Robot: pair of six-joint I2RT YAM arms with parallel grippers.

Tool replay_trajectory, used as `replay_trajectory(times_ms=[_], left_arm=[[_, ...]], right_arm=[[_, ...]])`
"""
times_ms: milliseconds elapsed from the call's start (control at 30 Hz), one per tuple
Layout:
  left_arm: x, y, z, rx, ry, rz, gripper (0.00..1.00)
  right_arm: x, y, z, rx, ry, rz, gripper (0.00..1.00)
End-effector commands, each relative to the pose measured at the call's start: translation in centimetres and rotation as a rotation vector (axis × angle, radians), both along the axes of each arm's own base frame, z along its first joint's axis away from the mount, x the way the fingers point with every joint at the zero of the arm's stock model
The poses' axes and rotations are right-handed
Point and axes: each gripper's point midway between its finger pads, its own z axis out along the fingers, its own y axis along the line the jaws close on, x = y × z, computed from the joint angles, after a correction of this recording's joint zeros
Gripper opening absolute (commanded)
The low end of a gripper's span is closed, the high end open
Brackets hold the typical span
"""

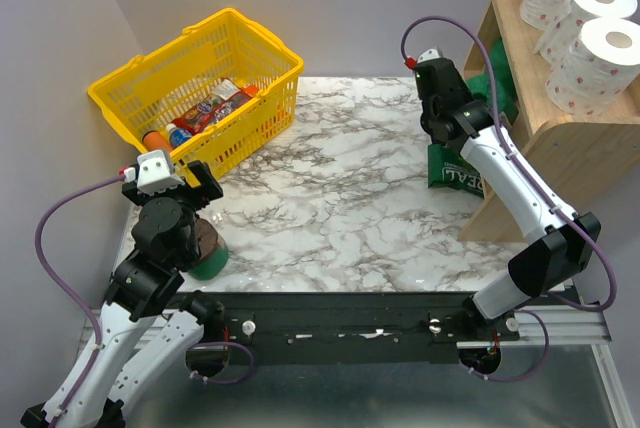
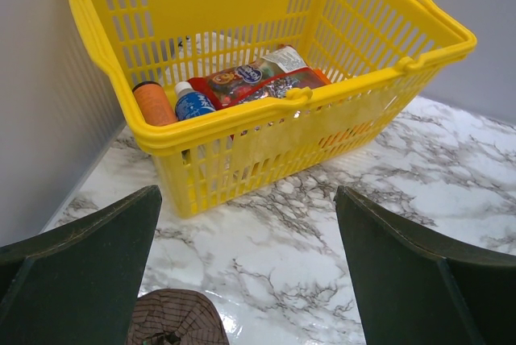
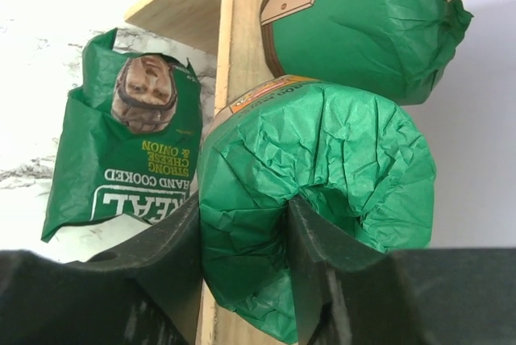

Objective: Place and organize the paper towels onto the shelf

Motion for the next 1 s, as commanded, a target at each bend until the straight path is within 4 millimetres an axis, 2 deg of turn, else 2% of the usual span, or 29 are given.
replay_trajectory(times_ms=[0, 300, 433, 767, 967], left_arm=[[0.2, -0.3, 0.0, -0.019, -0.012, -0.008, 0.99], [0.3, -0.4, 0.0, -0.017, -0.011, -0.011, 0.99], [0.3, -0.4, -0.1, -0.016, -0.009, -0.011, 0.99], [0.3, -0.4, 0.0, -0.015, -0.009, -0.010, 0.99], [0.4, -0.5, -0.1, -0.011, -0.005, -0.011, 0.99]], right_arm=[[-0.4, -2.6, 1.2, -0.063, -0.044, -0.107, 0.52], [-0.6, -4.1, 2.9, -0.105, -0.081, -0.163, 0.56], [-0.3, -4.3, 3.7, -0.135, -0.093, -0.162, 0.62], [0.3, -4.1, 3.9, -0.160, -0.084, -0.144, 0.70], [0.6, -2.2, 3.6, -0.161, -0.074, -0.071, 0.66]])
